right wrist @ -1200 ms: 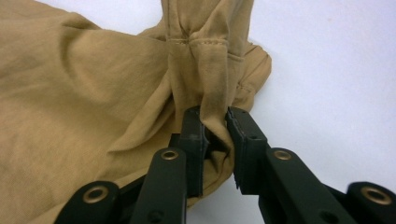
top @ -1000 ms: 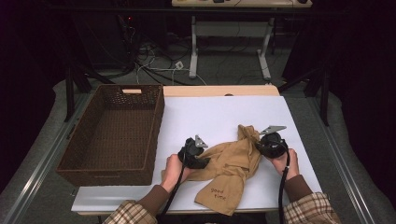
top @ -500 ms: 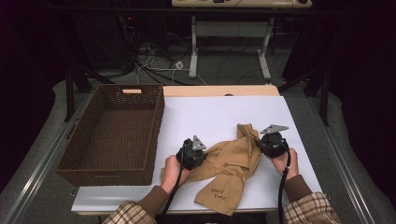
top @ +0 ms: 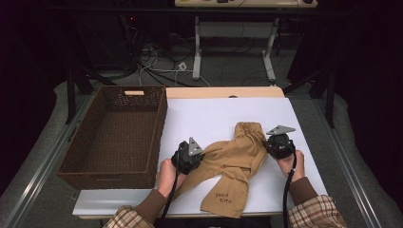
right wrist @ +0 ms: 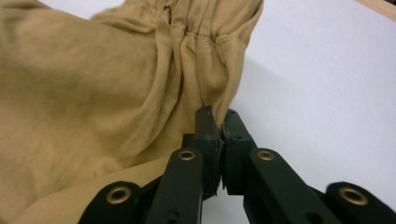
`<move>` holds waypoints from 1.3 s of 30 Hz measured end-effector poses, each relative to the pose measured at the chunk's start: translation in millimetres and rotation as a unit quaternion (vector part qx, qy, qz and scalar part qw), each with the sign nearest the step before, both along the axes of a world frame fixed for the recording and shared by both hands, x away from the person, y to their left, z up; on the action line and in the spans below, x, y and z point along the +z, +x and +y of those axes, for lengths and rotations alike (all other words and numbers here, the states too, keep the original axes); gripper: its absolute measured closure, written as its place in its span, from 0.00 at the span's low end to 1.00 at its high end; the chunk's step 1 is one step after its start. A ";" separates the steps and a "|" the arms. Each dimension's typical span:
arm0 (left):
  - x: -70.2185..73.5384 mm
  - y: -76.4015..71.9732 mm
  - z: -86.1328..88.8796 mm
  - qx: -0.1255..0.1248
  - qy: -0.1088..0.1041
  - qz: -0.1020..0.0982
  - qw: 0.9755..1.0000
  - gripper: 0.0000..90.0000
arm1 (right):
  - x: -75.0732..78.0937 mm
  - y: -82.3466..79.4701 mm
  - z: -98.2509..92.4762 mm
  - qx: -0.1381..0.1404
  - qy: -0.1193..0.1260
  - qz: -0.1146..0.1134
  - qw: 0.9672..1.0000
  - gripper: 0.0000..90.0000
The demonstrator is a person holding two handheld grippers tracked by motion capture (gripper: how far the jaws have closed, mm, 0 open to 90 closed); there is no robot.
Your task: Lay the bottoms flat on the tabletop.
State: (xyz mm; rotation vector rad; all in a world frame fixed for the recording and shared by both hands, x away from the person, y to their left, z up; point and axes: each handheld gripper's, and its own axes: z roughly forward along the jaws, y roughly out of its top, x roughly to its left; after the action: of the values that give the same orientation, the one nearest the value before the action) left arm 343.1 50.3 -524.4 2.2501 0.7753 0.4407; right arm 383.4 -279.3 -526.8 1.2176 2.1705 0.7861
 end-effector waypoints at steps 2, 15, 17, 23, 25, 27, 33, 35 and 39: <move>-2.4 -0.4 -0.9 -0.004 0.007 0.006 1.000 0.96 | -2.6 1.5 1.1 -0.002 -0.012 0.005 1.000 0.97; -0.8 11.7 -0.7 0.030 -0.007 0.014 0.999 0.54 | -4.2 4.3 -3.0 -0.015 0.002 0.038 0.999 0.61; -3.3 16.2 -0.9 0.039 -0.011 0.019 0.999 0.51 | -4.3 3.5 -3.4 -0.012 0.019 0.052 0.998 0.56; -16.1 27.1 -7.3 0.049 0.005 0.040 0.998 0.45 | -9.2 3.2 2.0 0.004 0.021 0.073 0.997 0.61; -20.0 27.7 -10.8 0.045 0.011 0.049 0.998 0.44 | -11.1 3.3 3.2 0.006 0.017 0.077 0.997 0.64; -23.2 26.9 -14.4 0.037 0.017 0.055 0.998 0.45 | -12.5 3.5 3.4 0.006 0.016 0.080 0.997 0.66; -28.2 21.7 -20.3 -0.004 0.010 0.063 0.998 0.66 | -16.1 5.0 7.4 0.012 0.017 0.085 0.996 0.73; -28.5 20.3 -20.6 -0.011 0.007 0.064 0.998 0.74 | -17.2 5.2 9.5 0.016 0.015 0.085 0.996 0.76; -28.7 19.3 -20.2 -0.021 0.000 0.069 0.997 0.85 | -17.6 5.5 12.6 0.028 0.010 0.077 0.997 0.82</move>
State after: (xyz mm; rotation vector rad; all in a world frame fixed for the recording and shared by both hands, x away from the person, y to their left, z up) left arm 362.4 30.1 -553.0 2.3114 0.7971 0.2679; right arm 388.8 -266.7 -544.4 1.2701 2.3355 0.7595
